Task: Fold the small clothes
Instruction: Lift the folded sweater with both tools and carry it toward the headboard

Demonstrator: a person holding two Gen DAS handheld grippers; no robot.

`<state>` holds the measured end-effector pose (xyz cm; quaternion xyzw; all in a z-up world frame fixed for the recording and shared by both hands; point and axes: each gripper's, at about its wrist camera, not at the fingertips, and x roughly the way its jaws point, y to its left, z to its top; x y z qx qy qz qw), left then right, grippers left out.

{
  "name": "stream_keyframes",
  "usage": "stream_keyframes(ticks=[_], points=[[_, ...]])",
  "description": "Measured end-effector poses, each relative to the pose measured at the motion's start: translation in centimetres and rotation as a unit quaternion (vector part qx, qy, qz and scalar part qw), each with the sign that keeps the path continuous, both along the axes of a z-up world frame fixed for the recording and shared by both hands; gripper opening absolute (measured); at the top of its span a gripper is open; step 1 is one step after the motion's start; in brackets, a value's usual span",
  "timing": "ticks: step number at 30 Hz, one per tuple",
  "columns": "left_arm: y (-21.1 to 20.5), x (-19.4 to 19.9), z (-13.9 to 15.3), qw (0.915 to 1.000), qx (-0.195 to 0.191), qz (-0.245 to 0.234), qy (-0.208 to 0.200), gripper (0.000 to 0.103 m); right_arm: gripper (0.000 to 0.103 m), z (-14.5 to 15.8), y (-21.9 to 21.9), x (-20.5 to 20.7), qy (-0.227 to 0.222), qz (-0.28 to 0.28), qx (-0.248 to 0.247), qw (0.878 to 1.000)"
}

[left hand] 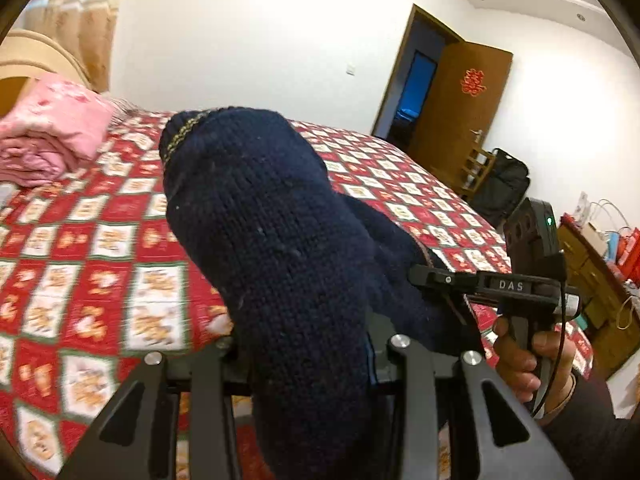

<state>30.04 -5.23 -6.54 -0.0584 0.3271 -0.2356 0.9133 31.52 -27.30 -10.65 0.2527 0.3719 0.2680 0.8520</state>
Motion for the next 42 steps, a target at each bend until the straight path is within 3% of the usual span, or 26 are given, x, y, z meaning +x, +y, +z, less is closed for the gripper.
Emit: stream_keyframes(ticks=[15, 42], points=[[9.0, -4.7, -0.5, 0.9956, 0.000, 0.093, -0.011, 0.038, 0.018, 0.5, 12.3, -0.8, 0.002, 0.085, -0.011, 0.996], [20.5, -9.0, -3.4, 0.9816, -0.031, 0.188, 0.007, 0.038, 0.018, -0.9, 27.1, -0.1, 0.025, 0.171, -0.040, 0.984]])
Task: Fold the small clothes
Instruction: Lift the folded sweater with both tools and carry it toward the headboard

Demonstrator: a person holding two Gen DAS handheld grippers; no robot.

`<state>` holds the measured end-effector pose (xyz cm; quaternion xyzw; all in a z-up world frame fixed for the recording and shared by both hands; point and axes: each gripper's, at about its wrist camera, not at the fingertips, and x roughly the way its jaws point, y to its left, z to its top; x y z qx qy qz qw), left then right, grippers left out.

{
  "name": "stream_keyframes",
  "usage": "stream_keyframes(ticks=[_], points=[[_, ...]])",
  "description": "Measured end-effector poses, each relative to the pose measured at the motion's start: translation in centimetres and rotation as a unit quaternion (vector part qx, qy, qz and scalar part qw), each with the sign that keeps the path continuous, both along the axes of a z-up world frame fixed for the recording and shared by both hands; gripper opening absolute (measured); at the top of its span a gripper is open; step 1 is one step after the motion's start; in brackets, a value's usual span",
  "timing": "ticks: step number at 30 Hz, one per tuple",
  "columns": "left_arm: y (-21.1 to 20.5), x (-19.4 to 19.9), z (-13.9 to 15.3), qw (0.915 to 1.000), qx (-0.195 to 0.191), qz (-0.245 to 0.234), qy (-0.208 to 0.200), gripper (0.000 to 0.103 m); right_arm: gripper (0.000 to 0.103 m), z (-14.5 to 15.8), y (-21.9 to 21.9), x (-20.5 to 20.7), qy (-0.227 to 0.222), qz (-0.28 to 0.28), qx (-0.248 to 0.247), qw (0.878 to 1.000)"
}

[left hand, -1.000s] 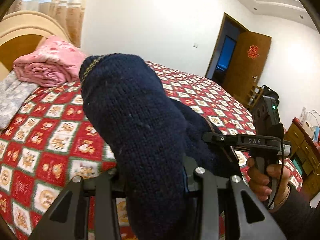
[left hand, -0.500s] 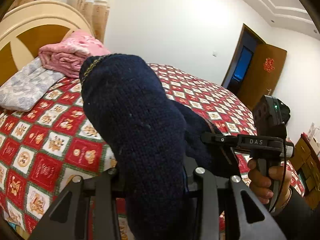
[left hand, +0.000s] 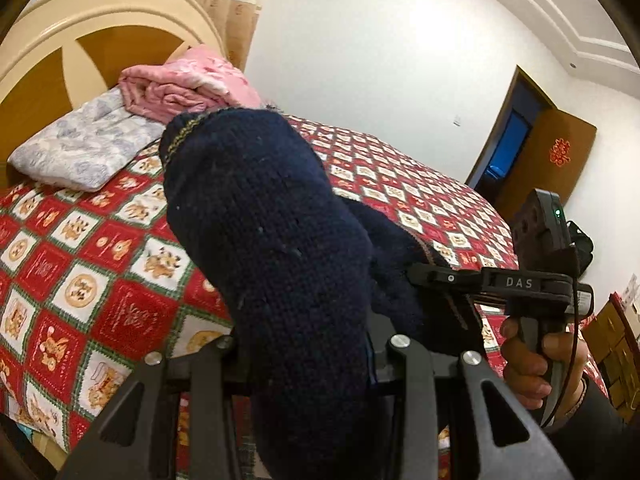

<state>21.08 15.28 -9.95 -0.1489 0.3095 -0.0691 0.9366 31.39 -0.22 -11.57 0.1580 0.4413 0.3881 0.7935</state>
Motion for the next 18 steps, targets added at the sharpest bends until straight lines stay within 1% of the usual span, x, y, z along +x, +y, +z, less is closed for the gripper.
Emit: stream_keyframes(ticks=[8, 15, 18], points=[[2.6, 0.8, -2.2, 0.9997, -0.009, 0.010, 0.021, 0.038, 0.018, -2.3, 2.8, 1.2, 0.021, 0.005, -0.016, 1.000], [4.9, 2.0, -5.6, 0.9980, -0.020, 0.020, 0.057, 0.038, 0.017, -5.1, 4.3, 3.0, 0.046, 0.003, -0.031, 0.998], [5.9, 2.2, -6.9, 0.9968, -0.028, 0.023, 0.071, 0.038, 0.017, -5.9, 4.6, 3.5, 0.049, 0.002, -0.039, 0.998]])
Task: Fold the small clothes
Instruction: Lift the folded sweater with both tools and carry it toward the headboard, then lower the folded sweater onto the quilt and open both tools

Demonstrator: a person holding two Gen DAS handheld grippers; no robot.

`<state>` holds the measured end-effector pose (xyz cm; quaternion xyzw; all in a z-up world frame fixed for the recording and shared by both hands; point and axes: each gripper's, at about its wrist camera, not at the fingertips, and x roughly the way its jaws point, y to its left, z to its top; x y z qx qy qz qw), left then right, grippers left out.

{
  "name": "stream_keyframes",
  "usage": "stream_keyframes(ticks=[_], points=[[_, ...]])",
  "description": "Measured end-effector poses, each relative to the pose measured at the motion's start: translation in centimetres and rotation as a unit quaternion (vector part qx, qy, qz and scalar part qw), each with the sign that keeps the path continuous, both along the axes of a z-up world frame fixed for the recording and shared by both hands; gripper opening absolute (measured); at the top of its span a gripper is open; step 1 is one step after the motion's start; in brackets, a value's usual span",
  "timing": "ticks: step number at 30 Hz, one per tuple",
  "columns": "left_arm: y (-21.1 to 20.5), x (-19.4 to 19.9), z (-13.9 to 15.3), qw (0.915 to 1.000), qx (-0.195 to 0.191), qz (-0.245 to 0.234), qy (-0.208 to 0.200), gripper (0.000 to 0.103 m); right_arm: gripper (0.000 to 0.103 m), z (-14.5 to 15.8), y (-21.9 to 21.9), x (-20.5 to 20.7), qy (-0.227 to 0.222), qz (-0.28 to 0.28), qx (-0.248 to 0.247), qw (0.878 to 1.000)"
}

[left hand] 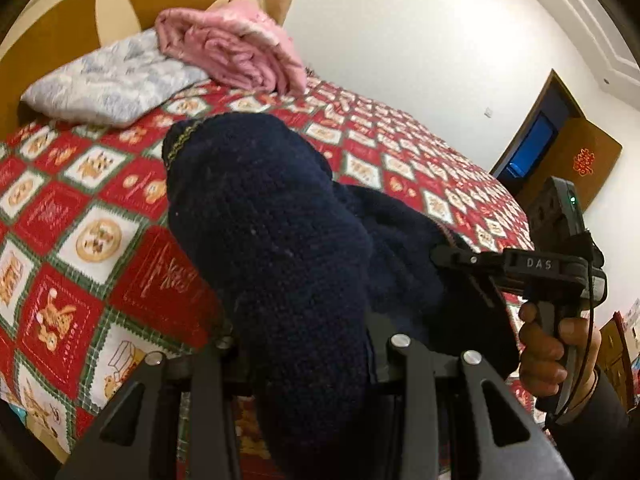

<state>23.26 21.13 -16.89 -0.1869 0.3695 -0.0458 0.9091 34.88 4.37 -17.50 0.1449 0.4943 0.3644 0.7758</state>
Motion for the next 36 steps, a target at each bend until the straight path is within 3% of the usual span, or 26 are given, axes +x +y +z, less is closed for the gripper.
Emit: stream_keyframes(ticks=[21, 26, 30, 34, 36], points=[[2.1, -0.7, -4.9, 0.9996, -0.020, 0.019, 0.002, 0.047, 0.018, -2.8, 0.4, 0.6, 0.013, -0.001, -0.044, 0.999], [1.3, -1.1, -4.9, 0.9994, 0.008, 0.030, -0.012, 0.053, 0.020, -3.3, 0.8, 0.7, 0.011, -0.008, -0.068, 0.998], [1.8, -0.9, -5.2, 0.9980, 0.021, 0.060, -0.006, 0.075, 0.029, -3.0, 1.7, 0.3, -0.015, -0.008, -0.110, 0.994], [1.7, -1.1, -5.1, 0.9964, 0.040, 0.075, -0.001, 0.084, 0.050, -2.7, 1.9, -0.1, -0.041, -0.017, -0.147, 0.988], [1.7, -1.4, -4.9, 0.9959, 0.040, 0.081, 0.002, 0.084, 0.050, -2.4, 1.5, -0.4, -0.038, -0.020, -0.143, 0.989]])
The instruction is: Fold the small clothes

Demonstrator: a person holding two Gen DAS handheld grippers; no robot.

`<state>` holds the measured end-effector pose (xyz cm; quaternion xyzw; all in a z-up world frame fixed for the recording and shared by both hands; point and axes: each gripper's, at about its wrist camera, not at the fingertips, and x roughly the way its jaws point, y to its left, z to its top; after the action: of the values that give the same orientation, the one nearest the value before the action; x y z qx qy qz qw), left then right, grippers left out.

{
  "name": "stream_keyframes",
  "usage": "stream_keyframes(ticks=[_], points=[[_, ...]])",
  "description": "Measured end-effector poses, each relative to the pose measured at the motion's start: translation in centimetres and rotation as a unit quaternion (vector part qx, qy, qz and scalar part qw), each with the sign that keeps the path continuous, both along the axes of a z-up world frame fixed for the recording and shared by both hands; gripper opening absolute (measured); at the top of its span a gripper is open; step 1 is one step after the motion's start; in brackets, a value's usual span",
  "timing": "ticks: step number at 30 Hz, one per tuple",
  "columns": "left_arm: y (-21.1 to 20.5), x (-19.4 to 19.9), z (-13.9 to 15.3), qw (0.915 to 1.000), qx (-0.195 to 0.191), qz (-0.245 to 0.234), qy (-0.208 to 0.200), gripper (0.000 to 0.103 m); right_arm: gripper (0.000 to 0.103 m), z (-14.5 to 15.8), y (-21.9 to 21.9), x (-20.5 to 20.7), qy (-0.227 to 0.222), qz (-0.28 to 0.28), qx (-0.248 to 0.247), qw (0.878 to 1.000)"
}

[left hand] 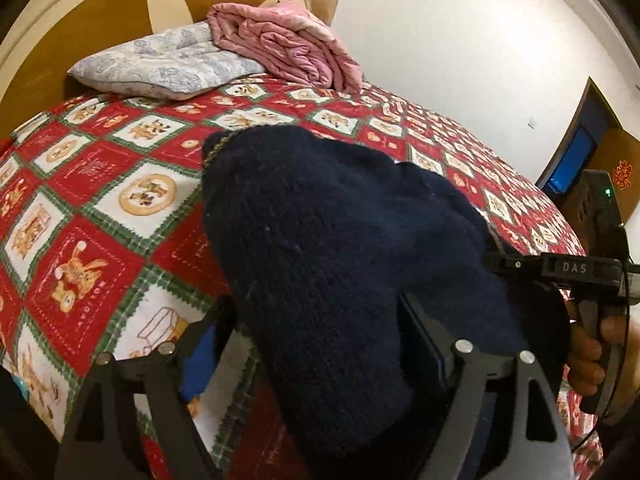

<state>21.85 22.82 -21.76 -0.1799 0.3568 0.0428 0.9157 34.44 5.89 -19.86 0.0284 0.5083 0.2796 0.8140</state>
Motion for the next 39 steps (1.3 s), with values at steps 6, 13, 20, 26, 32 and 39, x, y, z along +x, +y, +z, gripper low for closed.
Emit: stream_keyframes(ticks=[6, 13, 20, 26, 32, 39], points=[[-0.4, -2.4, 1.6, 0.9998, 0.014, 0.011, 0.002, 0.085, 0.055, 3.4, -2.0, -3.8, -0.060, -0.024, -0.018, 0.998], [-2.7, -7.3, 5.4, 0.9966, 0.079, 0.009, -0.025, 0.085, 0.063, 8.0, -3.7, -12.4, -0.160, -0.036, -0.048, 0.985], [-4.2, -11.5, 9.4, 0.9941, 0.081, -0.003, -0.072, 0.089, 0.065, 12.6, -4.1, -20.3, -0.228, -0.032, -0.051, 0.972], [-5.1, -13.1, 11.5, 0.9917, 0.083, -0.015, -0.097, 0.090, 0.071, 15.1, -4.7, -24.2, -0.260, -0.032, -0.035, 0.965], [-5.5, -14.2, 12.7, 0.9900, 0.080, -0.019, -0.115, 0.090, 0.072, 16.2, -4.5, -25.4, -0.272, -0.026, -0.027, 0.962], [-5.5, -14.6, 13.1, 0.9894, 0.080, -0.012, -0.120, 0.090, 0.072, 15.9, -4.5, -25.8, -0.273, -0.026, -0.024, 0.961]])
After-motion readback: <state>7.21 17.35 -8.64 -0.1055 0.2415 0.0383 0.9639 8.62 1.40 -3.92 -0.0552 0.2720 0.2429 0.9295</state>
